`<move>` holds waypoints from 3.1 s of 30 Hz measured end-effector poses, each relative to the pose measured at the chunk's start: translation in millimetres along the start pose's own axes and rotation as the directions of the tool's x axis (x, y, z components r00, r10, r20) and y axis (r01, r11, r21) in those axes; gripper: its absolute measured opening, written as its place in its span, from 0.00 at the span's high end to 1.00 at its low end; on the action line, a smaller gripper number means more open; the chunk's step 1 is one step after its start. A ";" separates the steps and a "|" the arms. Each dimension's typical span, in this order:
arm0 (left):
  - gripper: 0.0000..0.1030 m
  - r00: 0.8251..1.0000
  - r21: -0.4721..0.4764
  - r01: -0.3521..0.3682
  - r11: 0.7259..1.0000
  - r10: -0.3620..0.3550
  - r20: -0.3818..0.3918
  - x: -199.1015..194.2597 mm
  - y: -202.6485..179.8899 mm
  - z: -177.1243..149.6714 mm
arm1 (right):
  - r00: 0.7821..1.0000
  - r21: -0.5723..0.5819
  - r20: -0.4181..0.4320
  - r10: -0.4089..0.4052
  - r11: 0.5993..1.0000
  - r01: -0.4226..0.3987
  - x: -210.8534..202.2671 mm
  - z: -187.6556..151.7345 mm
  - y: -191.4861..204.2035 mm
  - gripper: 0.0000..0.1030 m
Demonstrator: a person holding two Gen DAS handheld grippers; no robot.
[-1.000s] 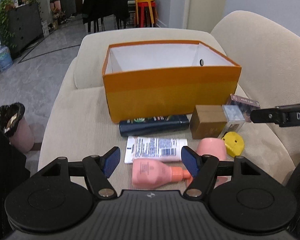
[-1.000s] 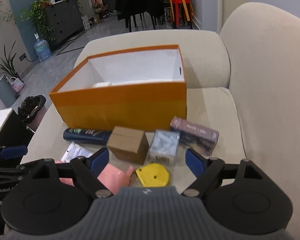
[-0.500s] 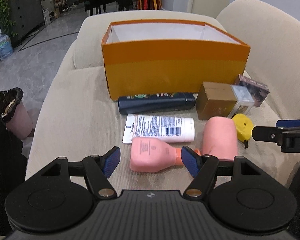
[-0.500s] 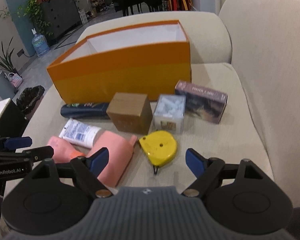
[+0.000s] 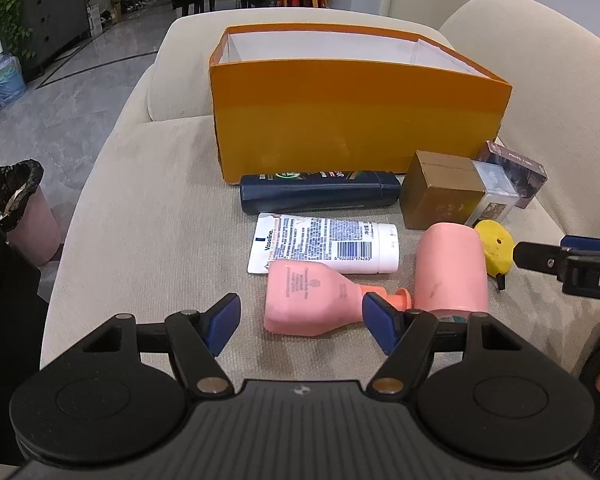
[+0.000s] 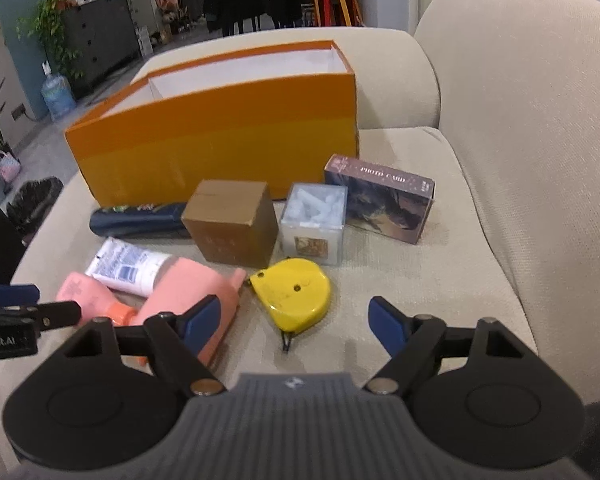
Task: Organize rigid objects
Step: 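Withdraw both tools from the orange box back toward the remaining items, then grasp the pink lotion bottle with the left tool while the right tool grasps the yellow tape measure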
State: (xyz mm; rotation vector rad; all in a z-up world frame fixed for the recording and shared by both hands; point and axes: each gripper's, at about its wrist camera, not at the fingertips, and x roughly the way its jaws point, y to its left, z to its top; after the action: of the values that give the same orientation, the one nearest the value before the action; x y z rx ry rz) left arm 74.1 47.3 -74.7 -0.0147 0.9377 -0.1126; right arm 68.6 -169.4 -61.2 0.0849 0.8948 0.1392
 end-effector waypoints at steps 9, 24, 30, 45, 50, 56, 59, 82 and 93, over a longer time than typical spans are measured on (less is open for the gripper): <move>0.20 1.000 -0.002 -0.001 1.000 0.001 0.006 -2.8 0.5 0.6 | 0.998 0.044 0.017 0.061 0.997 -0.062 -6.7 -1.3 1.1 0.23; 0.20 1.000 0.061 -0.012 0.998 0.013 -0.013 8.5 -1.4 -3.0 | 0.999 -0.177 0.022 0.043 0.983 -0.038 -5.3 0.9 27.4 0.15; 0.20 1.000 0.248 0.009 0.969 -0.004 -0.022 17.2 -13.1 -0.8 | 0.999 -0.181 0.008 -0.041 0.983 0.042 4.9 10.0 17.3 0.12; 0.30 0.991 0.462 0.123 0.879 -0.083 -0.105 55.5 -18.1 0.4 | 0.992 -0.158 -0.111 -0.059 0.987 0.041 31.8 17.8 3.8 0.12; 0.38 0.984 0.483 0.158 0.861 -0.099 -0.146 47.1 -20.9 -8.4 | 0.987 -0.158 -0.154 -0.055 0.987 0.031 41.3 18.6 1.5 0.16; 0.49 0.980 0.397 0.126 0.909 -0.052 -0.193 31.0 -15.0 -27.8 | 0.983 -0.178 -0.171 -0.061 0.984 0.030 49.4 19.7 -0.1 0.16; 0.44 0.983 0.409 0.116 0.905 -0.046 -0.178 23.1 -14.7 -33.8 | 0.981 -0.193 -0.187 -0.044 0.981 0.007 52.4 18.9 1.4 0.16; 0.28 0.983 0.724 0.182 0.666 -0.132 -0.126 39.4 -37.3 -26.0 | 0.973 -0.211 -0.230 -0.008 0.977 -0.042 84.6 29.6 1.8 0.30; 0.47 0.987 0.532 0.146 0.834 -0.088 -0.134 18.9 -10.3 -26.3 | 0.978 -0.224 -0.206 0.012 0.973 -0.059 76.2 25.3 5.1 0.50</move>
State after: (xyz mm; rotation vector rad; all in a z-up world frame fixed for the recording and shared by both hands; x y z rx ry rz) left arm 63.1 36.0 -104.8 0.4653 0.9826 -0.4967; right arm 135.0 -152.9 -103.5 -0.1310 1.0763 0.2882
